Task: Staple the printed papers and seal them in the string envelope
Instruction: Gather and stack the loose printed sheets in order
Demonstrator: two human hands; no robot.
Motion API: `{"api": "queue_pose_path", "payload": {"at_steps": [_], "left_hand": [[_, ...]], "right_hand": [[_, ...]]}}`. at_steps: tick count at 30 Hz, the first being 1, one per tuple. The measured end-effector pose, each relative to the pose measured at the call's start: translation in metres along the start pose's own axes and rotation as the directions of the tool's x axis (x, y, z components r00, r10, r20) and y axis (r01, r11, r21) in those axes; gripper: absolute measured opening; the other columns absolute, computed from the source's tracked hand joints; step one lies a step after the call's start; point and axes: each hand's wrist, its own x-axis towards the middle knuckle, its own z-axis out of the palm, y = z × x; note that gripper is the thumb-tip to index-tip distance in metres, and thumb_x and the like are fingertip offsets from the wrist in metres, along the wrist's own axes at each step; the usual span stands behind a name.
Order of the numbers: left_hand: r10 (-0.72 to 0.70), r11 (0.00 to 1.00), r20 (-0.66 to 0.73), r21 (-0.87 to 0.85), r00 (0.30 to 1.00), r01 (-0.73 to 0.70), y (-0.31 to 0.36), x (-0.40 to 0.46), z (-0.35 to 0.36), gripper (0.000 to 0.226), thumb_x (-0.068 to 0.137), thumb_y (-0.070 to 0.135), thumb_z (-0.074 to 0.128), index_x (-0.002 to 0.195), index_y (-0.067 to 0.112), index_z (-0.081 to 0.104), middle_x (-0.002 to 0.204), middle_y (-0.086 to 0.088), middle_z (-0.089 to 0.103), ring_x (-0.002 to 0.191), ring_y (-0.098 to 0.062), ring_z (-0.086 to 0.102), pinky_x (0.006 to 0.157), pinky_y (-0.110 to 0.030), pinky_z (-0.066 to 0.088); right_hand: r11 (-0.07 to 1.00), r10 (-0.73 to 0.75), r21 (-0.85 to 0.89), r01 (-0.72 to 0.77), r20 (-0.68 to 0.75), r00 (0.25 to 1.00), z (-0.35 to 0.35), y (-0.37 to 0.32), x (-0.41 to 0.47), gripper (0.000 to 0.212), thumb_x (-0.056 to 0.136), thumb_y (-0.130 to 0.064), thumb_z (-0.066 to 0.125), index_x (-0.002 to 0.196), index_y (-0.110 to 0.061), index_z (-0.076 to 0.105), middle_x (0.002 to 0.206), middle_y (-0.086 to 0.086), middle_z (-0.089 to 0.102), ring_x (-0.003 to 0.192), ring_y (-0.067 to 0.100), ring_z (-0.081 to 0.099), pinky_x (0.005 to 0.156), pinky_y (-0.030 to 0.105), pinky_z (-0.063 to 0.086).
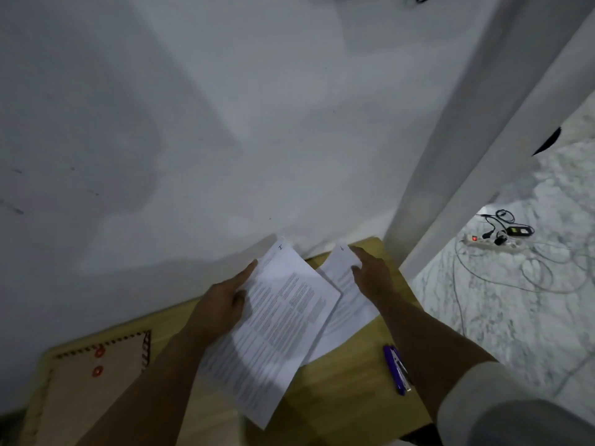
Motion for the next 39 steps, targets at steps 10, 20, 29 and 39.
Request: {"api": "queue_pose_path", "payload": {"at_steps": [10,20,29,39], "left_hand": [[0.212,0.977,-0.055,-0.021,0.976,-0.213,0.004,-0.054,-0.093,0.070,0.103,0.022,0.049,0.149,0.067,0.021,0.116,-0.002,0.074,0.077,-0.013,0.062,0.087,-0.035,0.057],[0.392,0.916,-0.255,0.018,0.884,-0.401,0.027,-0.122,-0.185,0.068,0.103,0.023,0.048,0.149,0.067,0.022,0.119,-0.004,0.074,0.081,-0.012,0.059,0.084,-0.035,0.057],[0.221,0.956,-0.425,-0.081,0.878,-0.281,0.043,-0.152,-0.210,0.043,0.100,0.030,0.060,0.143,0.029,0.058,0.127,0.009,0.072,0.111,-0.008,0.068,0.100,-0.036,0.056],[-0.076,0.972,-0.505,-0.230,0.860,-0.049,0.050,-0.159,-0.225,0.015,0.086,0.039,0.072,0.080,0.025,0.071,0.072,0.009,0.072,0.070,-0.008,0.069,0.069,-0.031,0.058]], "right_hand": [[0.926,-0.165,0.324,0.193,-0.111,0.980,-0.101,-0.140,-0.077,0.017,0.094,-0.007,0.062,0.102,-0.013,0.077,0.097,-0.001,0.074,0.084,0.006,0.065,0.076,0.018,0.045],[0.834,-0.245,0.532,0.149,0.114,0.963,-0.153,-0.276,-0.178,0.021,0.098,-0.037,0.061,0.109,-0.026,0.076,0.105,0.000,0.077,0.091,0.017,0.071,0.075,0.032,0.052],[0.764,-0.405,0.616,0.192,0.225,0.887,-0.158,-0.314,-0.212,0.027,0.103,-0.031,0.052,0.094,-0.013,0.071,0.090,0.003,0.063,0.086,0.021,0.057,0.082,0.036,0.041],[0.759,-0.436,0.623,0.191,0.268,0.859,-0.155,-0.329,-0.229,0.035,0.102,-0.031,0.051,0.071,-0.025,0.066,0.073,-0.003,0.055,0.066,0.014,0.048,0.068,0.029,0.037]]}}
